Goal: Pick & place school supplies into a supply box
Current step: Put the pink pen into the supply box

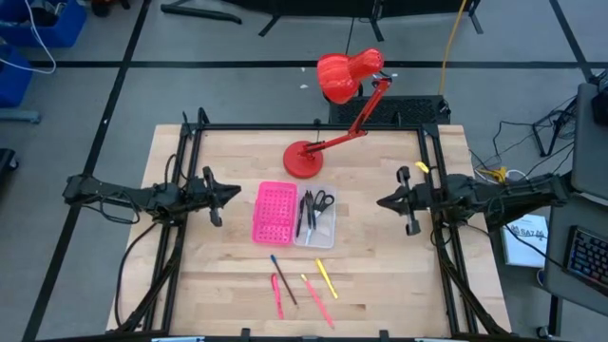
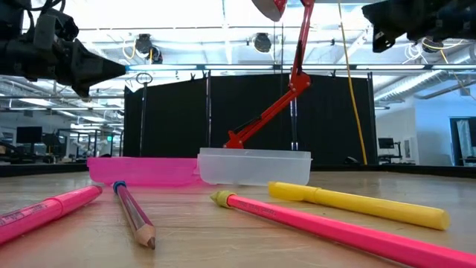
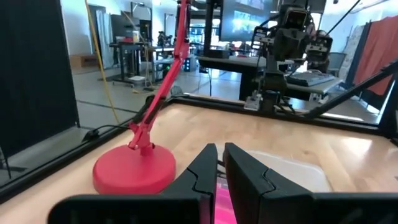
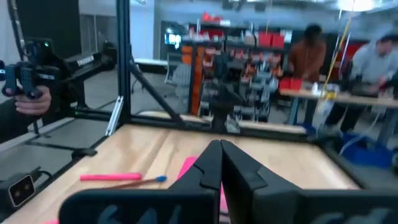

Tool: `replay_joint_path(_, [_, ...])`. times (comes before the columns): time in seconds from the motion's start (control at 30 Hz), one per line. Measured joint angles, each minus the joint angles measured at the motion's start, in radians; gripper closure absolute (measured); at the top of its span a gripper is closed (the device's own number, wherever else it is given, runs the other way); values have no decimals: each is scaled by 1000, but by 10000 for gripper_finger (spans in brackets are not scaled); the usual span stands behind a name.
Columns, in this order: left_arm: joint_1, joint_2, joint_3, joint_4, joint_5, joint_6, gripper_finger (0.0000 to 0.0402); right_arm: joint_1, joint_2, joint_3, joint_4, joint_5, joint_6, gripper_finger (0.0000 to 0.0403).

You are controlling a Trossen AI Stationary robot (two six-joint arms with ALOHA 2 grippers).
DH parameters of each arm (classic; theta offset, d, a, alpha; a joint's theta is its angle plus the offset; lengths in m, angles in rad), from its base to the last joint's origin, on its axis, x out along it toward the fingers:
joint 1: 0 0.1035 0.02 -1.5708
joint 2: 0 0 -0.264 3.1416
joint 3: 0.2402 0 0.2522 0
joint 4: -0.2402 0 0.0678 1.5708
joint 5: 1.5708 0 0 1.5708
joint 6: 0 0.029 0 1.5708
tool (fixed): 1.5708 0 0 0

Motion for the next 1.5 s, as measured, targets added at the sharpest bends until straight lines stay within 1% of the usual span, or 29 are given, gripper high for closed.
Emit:
replay_joint_path(0.13, [0, 0, 0, 0, 0, -4, 364, 0, -36, -61, 41, -43, -59, 403])
replay_joint_path(0.33, [0, 0, 0, -1, 0, 10, 364, 0, -39, -179, 274, -46, -124, 403])
replay_joint_path(0.4, [0, 0, 0, -2, -17, 14, 364, 0, -39, -205, 317, -46, -119, 403])
replay_joint_path(0.47, [0, 0, 0, -5, -58, 1, 364, 0, -39, -221, 329, -45, -120, 403])
replay_joint_path(0.53, [0, 0, 1, -59, -110, -20, 364, 0, -39, -222, 331, -45, -118, 403])
replay_joint_path(0.6, [0, 14, 1, -171, -135, -14, 364, 0, -39, -222, 337, -47, -117, 403])
replay_joint_path(0.67, [1, 66, 7, -191, -112, -31, 364, 0, -39, -222, 337, -46, -117, 403])
replay_joint_path(0.77, [-12, 193, 39, -97, 16, -60, 364, 0, -39, -222, 337, -47, -117, 403])
replay_joint_path(0.83, [-37, 294, 93, -77, 58, -99, 364, 0, -39, -222, 342, -46, -118, 403])
replay_joint_path(0.93, [-95, 496, 226, -150, 55, -125, 364, -1, -39, -222, 359, -46, -118, 403])
replay_joint_path(1.03, [-154, 719, 398, -227, 54, -102, 364, -1, -39, -222, 365, -46, -110, 403])
replay_joint_path(1.13, [-218, 935, 607, -301, 54, -19, 364, -1, -39, -222, 364, -46, -100, 403])
replay_joint_path(1.23, [-274, 1132, 839, -440, 61, 58, 364, -1, -39, -222, 364, -46, -88, 403])
replay_joint_path(1.37, [-335, 1353, 1140, -631, 93, 159, 364, -1, -39, -222, 364, -46, -84, 403])
replay_joint_path(1.43, [-366, 1456, 1266, -730, 135, 249, 364, -1, -39, -222, 364, -46, -68, 403])
replay_joint_path(1.5, [-397, 1539, 1374, -824, 153, 328, 364, -1, -39, -222, 364, -46, -57, 403])
